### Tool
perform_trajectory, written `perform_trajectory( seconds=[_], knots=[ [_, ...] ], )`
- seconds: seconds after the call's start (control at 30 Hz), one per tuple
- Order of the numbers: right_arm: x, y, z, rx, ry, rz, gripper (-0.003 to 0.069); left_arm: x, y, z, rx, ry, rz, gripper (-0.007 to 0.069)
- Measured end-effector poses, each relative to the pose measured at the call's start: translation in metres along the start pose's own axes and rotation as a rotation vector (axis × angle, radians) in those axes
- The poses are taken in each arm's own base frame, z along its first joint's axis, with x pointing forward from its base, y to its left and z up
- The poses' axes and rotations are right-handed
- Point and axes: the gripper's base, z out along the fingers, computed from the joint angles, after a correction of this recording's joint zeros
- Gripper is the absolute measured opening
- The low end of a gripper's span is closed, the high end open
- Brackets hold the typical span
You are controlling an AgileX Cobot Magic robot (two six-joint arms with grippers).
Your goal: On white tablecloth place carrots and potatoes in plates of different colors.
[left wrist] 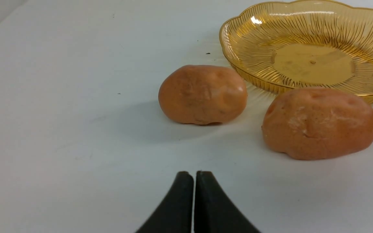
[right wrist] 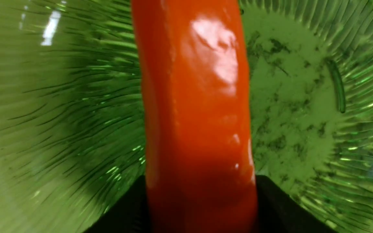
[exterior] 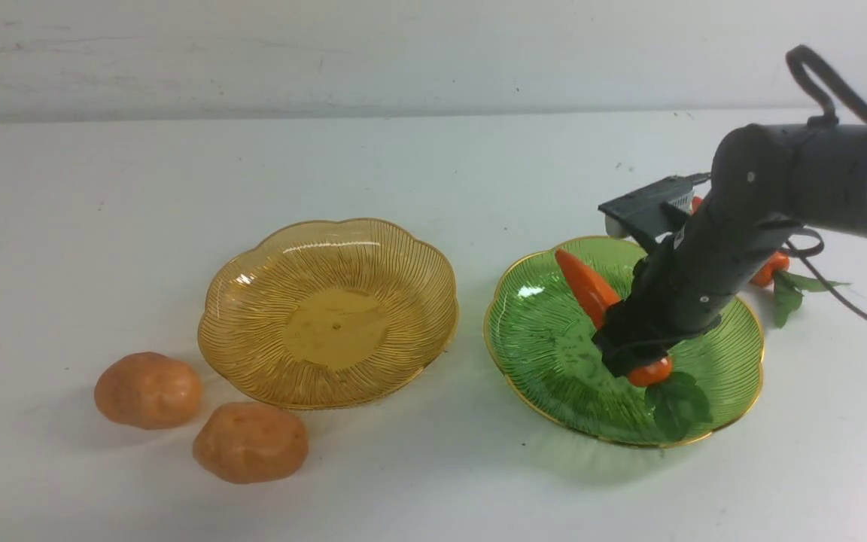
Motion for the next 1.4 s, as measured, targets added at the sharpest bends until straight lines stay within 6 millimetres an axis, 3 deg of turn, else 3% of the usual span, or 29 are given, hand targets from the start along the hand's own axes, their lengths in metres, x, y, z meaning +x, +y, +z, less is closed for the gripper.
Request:
perform_trajectory(
  seconds=[0.1,0.33,0.5,0.57,0.73,0.8,0.83,0.93,1.03,1.1,1.2,1.3,1.4],
  knots=[
    [0.001,-0.001,0.006,0.003,0.012,-0.004,0.0375,0.0,0.0,0.0,0.0,0.0,0.0,-0.0003],
    [-0.008,-0.002,-0.006,0.008,0.01,0.003,0.0583,0.0,0.0,0.0,0.0,0.0,0.0,-0.0003],
    [-0.032,-0.008,-0.048,0.072,0.029,0.025,0.0652,-0.001,0.0,0.0,0.005,-0.011,-0.019,-0.0003],
    [-0.046,-0.014,-0.074,0.139,-0.01,0.016,0.0641,-0.004,-0.004,0.0,0.054,-0.033,-0.247,-0.0003],
    [-0.06,-0.037,-0.108,0.227,-0.107,0.039,0.0493,-0.01,-0.014,-0.001,0.197,-0.042,-0.875,-0.0003],
    [-0.059,-0.057,-0.119,0.243,-0.141,0.091,0.0381,-0.013,-0.015,-0.002,0.232,-0.053,-1.018,-0.0003],
    [-0.055,-0.072,-0.122,0.243,-0.146,0.134,0.0283,-0.015,-0.016,-0.002,0.247,-0.061,-1.075,-0.0003],
    [-0.041,-0.115,-0.111,0.22,-0.122,0.268,0.0078,-0.018,-0.016,-0.003,0.28,-0.072,-1.18,-0.0003],
    [-0.034,-0.141,-0.08,0.199,-0.079,0.34,0.0033,-0.023,-0.012,-0.004,0.273,-0.146,-1.196,-0.0003],
    [-0.036,-0.15,-0.059,0.207,-0.079,0.34,0.0089,-0.028,-0.007,-0.004,0.263,-0.224,-1.214,-0.0003],
    [-0.041,-0.16,-0.035,0.244,-0.114,0.313,0.0262,-0.031,-0.003,-0.005,0.255,-0.285,-1.238,-0.0003],
    [-0.046,-0.168,-0.021,0.284,-0.157,0.291,0.0414,-0.036,-0.007,-0.008,0.274,-0.26,-1.19,-0.0003],
    [-0.047,-0.172,-0.007,0.295,-0.174,0.284,0.0557,-0.055,-0.013,-0.02,0.326,-0.253,-1.079,-0.0003]
  ],
)
